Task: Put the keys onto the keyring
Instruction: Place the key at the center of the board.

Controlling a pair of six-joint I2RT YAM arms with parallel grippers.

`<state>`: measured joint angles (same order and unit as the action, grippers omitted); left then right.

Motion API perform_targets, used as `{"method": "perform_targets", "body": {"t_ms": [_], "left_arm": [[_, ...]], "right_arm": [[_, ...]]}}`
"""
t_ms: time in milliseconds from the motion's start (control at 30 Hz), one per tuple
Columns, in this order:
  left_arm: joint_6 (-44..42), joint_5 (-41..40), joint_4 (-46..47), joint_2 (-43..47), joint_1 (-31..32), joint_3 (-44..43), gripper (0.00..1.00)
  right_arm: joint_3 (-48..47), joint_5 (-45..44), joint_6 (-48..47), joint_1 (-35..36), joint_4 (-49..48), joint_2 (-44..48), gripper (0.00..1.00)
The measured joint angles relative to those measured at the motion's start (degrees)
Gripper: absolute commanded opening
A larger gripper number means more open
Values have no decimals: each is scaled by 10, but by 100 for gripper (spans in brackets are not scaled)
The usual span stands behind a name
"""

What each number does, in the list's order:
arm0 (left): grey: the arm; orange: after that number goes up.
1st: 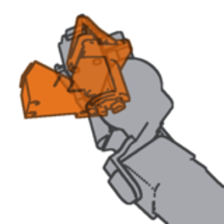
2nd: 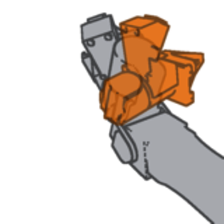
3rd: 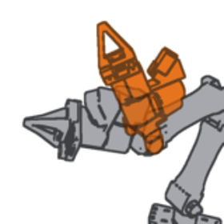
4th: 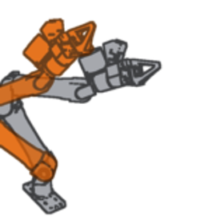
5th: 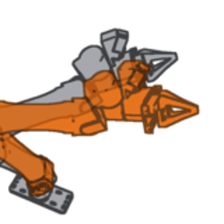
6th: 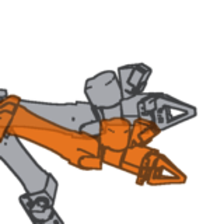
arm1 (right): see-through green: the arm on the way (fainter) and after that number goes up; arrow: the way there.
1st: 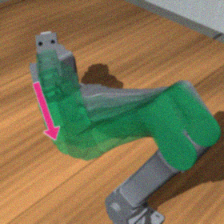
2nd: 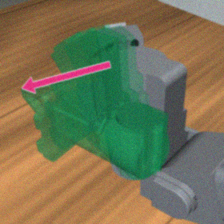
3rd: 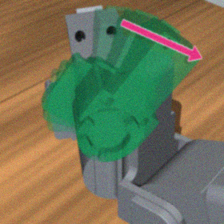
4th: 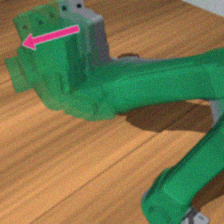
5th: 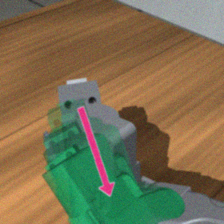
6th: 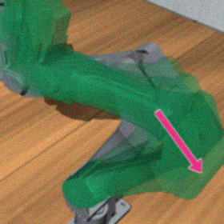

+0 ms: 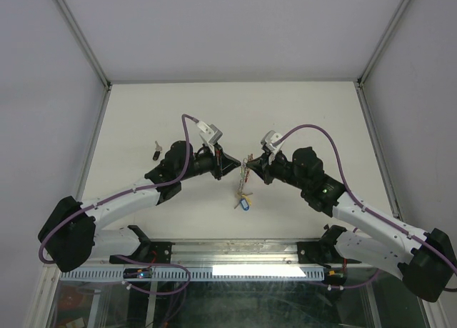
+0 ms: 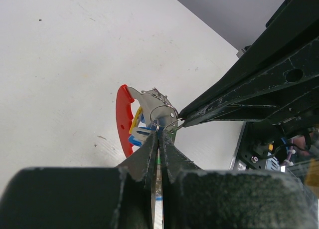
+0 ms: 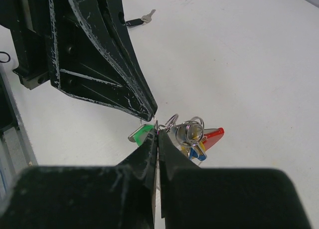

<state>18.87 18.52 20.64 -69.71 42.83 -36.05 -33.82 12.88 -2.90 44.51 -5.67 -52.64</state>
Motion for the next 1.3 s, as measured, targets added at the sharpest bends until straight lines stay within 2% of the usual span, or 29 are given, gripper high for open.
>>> {"method": "perform_targets", "body": {"t_ms": [533,833,967,1133,1233,1300], "left_arm": [[0,2,0,28,-2,12,0],[1,-29,-51,37,-47,45,0],[1,-64,-95,-3,-58,54,8],[-1,-89,-131,-57,-58,54,37],[-2,-95,-143,-58,-58,54,43],[-6,-91,-145,-48,-58,54,41]], "right_arm": [[0,0,0,0,-1,0,0],[0,0,0,0,-1,0,0],[0,0,0,0,-1,2,0],[3,0,0,0,-1,2,0],[5,0,0,0,0,2,0],[5,0,0,0,0,2,0]]}}
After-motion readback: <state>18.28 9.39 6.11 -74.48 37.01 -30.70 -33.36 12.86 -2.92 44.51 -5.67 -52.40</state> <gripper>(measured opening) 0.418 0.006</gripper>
